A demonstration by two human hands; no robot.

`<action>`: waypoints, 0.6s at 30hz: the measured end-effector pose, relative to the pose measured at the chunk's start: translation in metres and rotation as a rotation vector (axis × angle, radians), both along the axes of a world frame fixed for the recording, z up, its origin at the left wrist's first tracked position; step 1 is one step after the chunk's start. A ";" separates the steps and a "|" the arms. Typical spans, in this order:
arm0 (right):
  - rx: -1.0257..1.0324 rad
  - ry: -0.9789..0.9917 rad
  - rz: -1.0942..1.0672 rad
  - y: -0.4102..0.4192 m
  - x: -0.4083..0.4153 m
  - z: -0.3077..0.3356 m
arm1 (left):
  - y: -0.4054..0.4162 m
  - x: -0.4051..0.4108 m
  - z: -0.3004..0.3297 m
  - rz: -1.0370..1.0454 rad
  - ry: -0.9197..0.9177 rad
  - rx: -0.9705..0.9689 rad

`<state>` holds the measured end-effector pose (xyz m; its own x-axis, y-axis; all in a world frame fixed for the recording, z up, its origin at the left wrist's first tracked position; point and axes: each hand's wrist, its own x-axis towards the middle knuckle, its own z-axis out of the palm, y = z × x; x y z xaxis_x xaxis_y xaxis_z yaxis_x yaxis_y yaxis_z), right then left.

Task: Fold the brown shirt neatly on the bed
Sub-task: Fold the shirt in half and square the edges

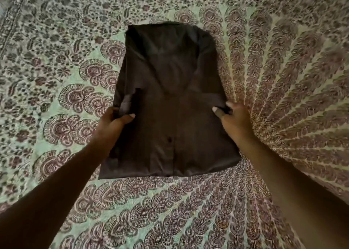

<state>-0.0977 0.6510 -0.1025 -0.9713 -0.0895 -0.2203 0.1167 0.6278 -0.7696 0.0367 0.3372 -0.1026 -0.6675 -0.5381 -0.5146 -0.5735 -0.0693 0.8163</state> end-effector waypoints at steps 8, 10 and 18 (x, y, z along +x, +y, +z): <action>0.060 0.019 -0.040 -0.005 -0.006 0.009 | -0.009 -0.009 0.000 -0.076 -0.058 -0.456; 0.171 0.056 -0.029 -0.010 -0.002 0.014 | -0.006 -0.011 0.003 -0.124 -0.133 -0.625; 0.585 0.492 0.489 -0.047 0.080 0.009 | 0.042 0.017 0.000 -0.870 0.154 -1.180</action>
<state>-0.0179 0.6037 -0.0938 -0.8506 -0.5212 0.0693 -0.5235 0.8270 -0.2050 0.0540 0.3793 -0.1026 -0.9995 0.0040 0.0317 0.0105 0.9776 0.2101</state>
